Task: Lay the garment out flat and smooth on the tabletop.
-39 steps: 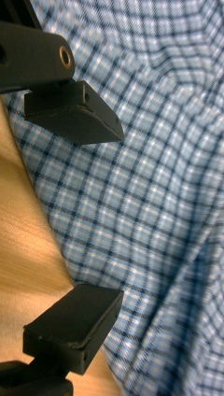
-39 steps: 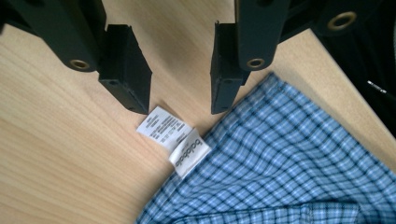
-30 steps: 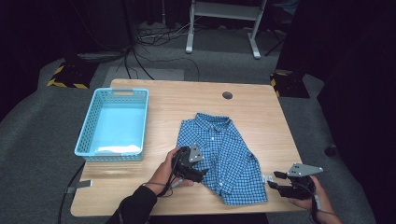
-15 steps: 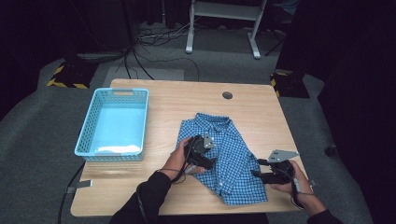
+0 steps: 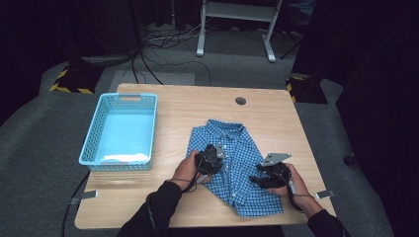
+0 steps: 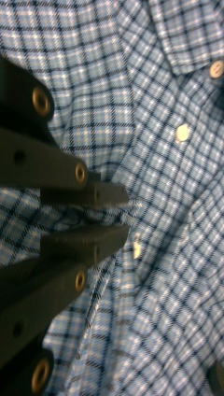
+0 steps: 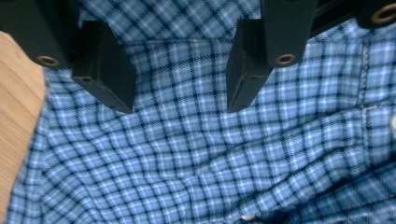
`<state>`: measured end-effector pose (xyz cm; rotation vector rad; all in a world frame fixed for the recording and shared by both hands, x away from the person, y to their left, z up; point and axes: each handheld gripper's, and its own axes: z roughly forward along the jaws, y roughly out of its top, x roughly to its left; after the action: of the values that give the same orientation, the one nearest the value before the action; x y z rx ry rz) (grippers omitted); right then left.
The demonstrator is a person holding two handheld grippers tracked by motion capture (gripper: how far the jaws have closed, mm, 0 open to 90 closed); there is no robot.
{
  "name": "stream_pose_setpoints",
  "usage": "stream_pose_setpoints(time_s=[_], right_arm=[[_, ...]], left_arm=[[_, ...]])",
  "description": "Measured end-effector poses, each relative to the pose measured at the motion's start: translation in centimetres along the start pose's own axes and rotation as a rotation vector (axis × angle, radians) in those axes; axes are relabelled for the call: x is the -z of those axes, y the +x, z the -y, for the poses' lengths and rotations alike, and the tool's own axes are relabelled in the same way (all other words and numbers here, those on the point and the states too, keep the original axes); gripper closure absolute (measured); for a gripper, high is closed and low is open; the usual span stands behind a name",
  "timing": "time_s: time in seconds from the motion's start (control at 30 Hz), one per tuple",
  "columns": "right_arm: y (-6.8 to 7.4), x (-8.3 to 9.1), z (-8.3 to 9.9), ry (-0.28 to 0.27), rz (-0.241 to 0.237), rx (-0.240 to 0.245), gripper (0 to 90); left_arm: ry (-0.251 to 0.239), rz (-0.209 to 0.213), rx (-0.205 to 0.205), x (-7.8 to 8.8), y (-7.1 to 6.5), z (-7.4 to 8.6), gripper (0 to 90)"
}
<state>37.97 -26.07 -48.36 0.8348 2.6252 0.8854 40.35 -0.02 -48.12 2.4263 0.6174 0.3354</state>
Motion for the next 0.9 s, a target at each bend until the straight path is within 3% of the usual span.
stream_pose_setpoints(time_s=[0.17, 0.33, 0.9], right_arm=[[-0.2, 0.0, 0.3, -0.019, -0.002, -0.025, 43.0], [-0.3, 0.1, 0.7, -0.036, 0.002, -0.040, 42.3], [-0.2, 0.1, 0.9, -0.054, 0.012, -0.045, 41.4]], left_arm=[[-0.012, 0.007, 0.000, 0.7, 0.1, 0.4, 85.8], [-0.050, 0.017, -0.026, 2.8, -0.4, 0.9, 86.0], [-0.086, 0.041, -0.038, 8.1, -1.9, 5.5, 86.1]])
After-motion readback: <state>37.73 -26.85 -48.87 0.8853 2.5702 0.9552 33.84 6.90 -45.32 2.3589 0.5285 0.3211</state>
